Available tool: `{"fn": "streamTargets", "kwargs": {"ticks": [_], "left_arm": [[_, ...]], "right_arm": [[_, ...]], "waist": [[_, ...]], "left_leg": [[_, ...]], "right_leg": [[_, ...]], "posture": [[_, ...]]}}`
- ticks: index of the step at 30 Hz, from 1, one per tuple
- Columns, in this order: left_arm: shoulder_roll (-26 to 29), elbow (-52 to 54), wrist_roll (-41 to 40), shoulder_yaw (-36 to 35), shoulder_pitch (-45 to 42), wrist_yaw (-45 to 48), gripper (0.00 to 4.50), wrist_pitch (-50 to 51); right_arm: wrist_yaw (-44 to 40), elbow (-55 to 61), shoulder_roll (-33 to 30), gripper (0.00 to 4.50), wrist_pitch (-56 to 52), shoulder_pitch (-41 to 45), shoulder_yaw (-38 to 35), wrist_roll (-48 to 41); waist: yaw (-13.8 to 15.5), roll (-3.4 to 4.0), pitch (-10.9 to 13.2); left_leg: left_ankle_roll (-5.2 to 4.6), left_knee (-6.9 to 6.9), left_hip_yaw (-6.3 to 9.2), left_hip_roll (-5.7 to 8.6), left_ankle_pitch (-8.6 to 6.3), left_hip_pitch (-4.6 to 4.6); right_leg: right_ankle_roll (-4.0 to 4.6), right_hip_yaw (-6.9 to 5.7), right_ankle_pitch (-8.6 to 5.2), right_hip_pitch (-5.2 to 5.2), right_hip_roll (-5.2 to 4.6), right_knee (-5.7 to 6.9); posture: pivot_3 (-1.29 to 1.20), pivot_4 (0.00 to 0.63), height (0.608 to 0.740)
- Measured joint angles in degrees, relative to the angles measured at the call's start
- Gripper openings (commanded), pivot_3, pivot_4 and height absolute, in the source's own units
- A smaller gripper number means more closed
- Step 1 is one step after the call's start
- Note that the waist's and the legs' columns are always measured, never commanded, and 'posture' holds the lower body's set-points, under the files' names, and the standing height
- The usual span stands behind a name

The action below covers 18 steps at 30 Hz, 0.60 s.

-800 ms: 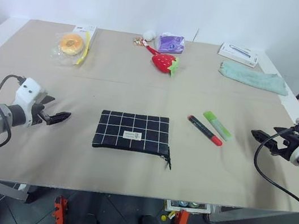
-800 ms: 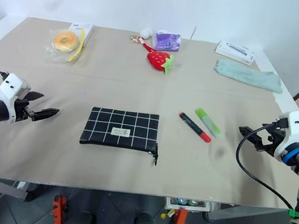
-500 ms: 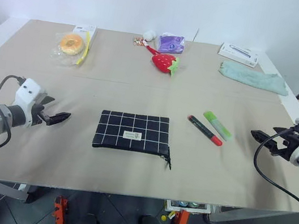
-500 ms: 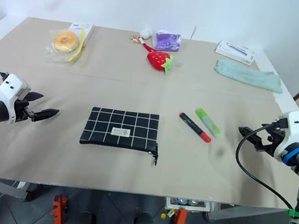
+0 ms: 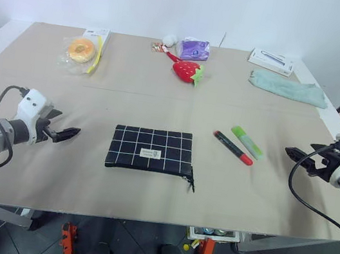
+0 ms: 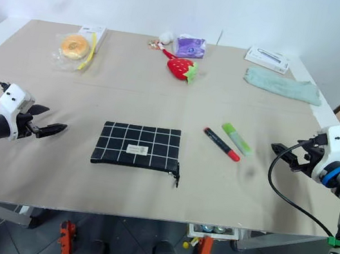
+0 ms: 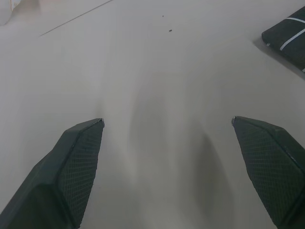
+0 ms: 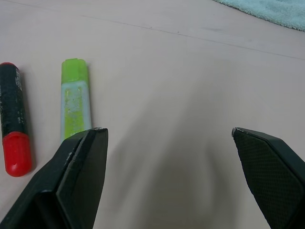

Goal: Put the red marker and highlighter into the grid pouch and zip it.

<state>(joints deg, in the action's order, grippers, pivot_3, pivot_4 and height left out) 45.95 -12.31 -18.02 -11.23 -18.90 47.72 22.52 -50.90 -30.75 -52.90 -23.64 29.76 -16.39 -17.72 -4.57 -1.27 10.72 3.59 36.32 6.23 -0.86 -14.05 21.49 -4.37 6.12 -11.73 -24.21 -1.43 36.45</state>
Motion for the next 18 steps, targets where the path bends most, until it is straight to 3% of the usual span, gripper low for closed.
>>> {"fn": "streamTargets", "kwargs": {"ticks": [10,15,18], "left_arm": [[-0.2,0.6,0.0,-0.1,0.0,-0.3,4.44,-0.2],[-1.5,1.1,0.6,0.1,-0.1,0.2,4.44,-6.4],[-2.3,-0.1,2.7,0.7,-1.7,-0.2,4.44,-11.6]], "right_arm": [[-2.8,1.9,0.0,4.50,-2.2,-0.3,-0.2,-2.2],[-17.2,26.7,-2.5,4.50,-15.5,-4.4,-1.2,-18.7],[-15.4,33.2,-2.7,4.50,-16.7,0.1,1.2,-19.1]], "waist": [[0.0,0.02,0.0],[0.0,0.22,0.1],[0.0,0.08,0.0]], "left_leg": [[0.00,0.00,0.00,0.00,0.00,0.00],[-0.01,0.01,0.03,-0.02,-0.01,-0.05],[0.01,0.15,0.01,-0.02,0.01,-0.06]], "right_leg": [[0.00,0.01,0.00,-0.01,0.00,0.01],[-0.05,-0.02,-0.06,0.00,0.02,0.18],[-0.03,-0.03,0.02,0.04,0.02,0.17]], "posture": [[0.00,0.150,0.740],[0.00,0.150,0.740],[0.00,0.150,0.740]]}}
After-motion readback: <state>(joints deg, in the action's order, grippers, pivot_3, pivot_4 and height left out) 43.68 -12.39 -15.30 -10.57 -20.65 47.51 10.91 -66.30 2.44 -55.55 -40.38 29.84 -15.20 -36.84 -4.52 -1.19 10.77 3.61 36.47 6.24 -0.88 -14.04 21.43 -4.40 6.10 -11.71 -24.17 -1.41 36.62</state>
